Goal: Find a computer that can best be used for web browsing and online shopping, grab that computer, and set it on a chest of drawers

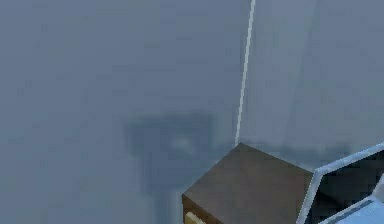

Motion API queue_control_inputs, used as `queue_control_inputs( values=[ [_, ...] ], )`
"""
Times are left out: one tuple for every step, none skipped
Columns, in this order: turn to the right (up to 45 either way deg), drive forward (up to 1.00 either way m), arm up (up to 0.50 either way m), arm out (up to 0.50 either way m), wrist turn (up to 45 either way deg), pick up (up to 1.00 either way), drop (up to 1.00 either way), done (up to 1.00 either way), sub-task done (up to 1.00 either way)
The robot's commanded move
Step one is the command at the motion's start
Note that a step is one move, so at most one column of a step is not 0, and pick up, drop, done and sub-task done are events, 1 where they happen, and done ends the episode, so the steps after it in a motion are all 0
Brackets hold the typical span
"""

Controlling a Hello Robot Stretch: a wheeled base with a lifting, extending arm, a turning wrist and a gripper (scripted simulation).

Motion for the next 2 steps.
queue_control_inputs(
  values=[
    [0.0,0.0,0.0,-0.1,0.0,0.0,0.0,0.0,0.0],
    [0.0,0.0,0.0,0.0,0.0,0.0,0.0,1.0,0.0]
  ],
)
